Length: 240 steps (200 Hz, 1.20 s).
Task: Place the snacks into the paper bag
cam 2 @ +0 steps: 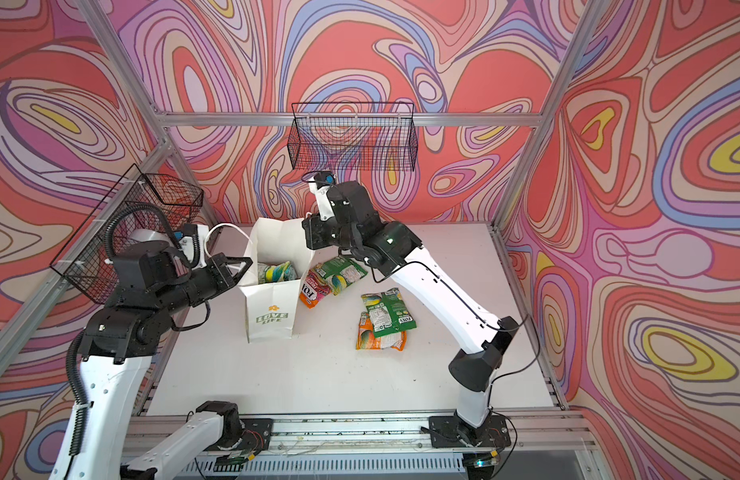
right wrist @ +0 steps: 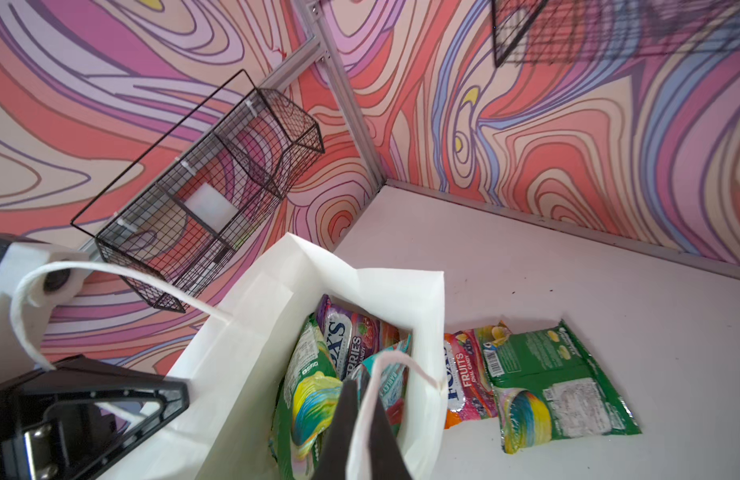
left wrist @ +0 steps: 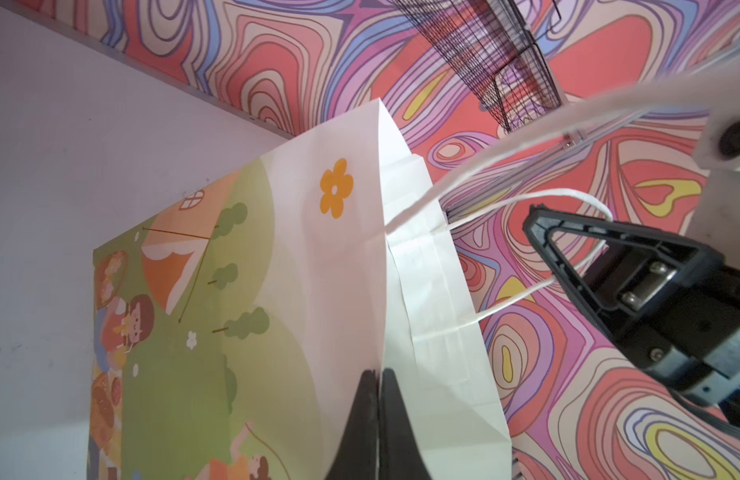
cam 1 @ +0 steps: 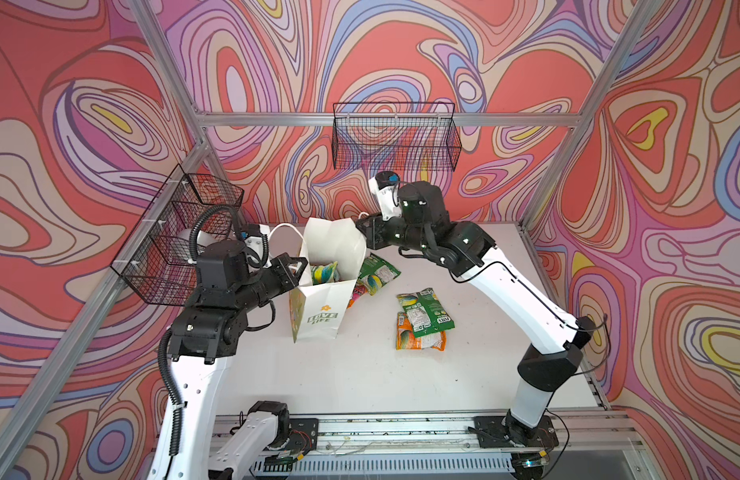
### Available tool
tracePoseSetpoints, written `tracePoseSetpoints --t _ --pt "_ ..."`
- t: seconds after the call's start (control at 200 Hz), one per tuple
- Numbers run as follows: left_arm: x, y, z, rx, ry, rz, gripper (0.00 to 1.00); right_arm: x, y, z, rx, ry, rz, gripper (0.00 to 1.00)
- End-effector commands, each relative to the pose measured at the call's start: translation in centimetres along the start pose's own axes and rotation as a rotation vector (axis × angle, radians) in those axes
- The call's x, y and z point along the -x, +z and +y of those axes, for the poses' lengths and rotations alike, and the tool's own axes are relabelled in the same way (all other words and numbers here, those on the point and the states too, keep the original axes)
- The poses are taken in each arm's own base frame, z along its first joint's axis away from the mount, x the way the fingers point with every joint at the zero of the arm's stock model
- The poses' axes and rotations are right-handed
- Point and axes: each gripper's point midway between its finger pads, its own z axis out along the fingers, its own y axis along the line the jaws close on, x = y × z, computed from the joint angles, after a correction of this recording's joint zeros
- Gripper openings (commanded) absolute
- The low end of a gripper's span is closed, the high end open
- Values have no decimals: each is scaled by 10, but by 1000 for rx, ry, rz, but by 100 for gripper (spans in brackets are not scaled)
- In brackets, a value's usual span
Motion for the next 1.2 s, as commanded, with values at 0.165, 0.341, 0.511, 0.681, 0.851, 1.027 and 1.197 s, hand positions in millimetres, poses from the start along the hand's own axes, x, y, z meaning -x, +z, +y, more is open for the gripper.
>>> tracePoseSetpoints --t 0.165,0.341,0.511,0.681,0.851,1.027,1.197 --pt "-18 71 -110 -185 168 93 0 44 -75 -69 -184 52 -169 0" --pt "-51 128 -165 -265 201 182 0 66 -133 -126 -407 74 -277 0" --pt "-104 187 -217 -341 226 320 0 67 -177 -183 -625 117 -346 0" --pt "-155 242 -232 -316 238 415 0 47 -194 -241 -710 219 -354 0" --pt "-193 284 -220 -271 211 477 0 20 -192 -280 -711 309 -323 0" --pt "-194 281 -184 -100 264 399 0 -4 -175 -280 -623 354 -280 0" --pt "-171 261 -156 10 316 279 0 -19 -157 -272 -520 395 -232 0"
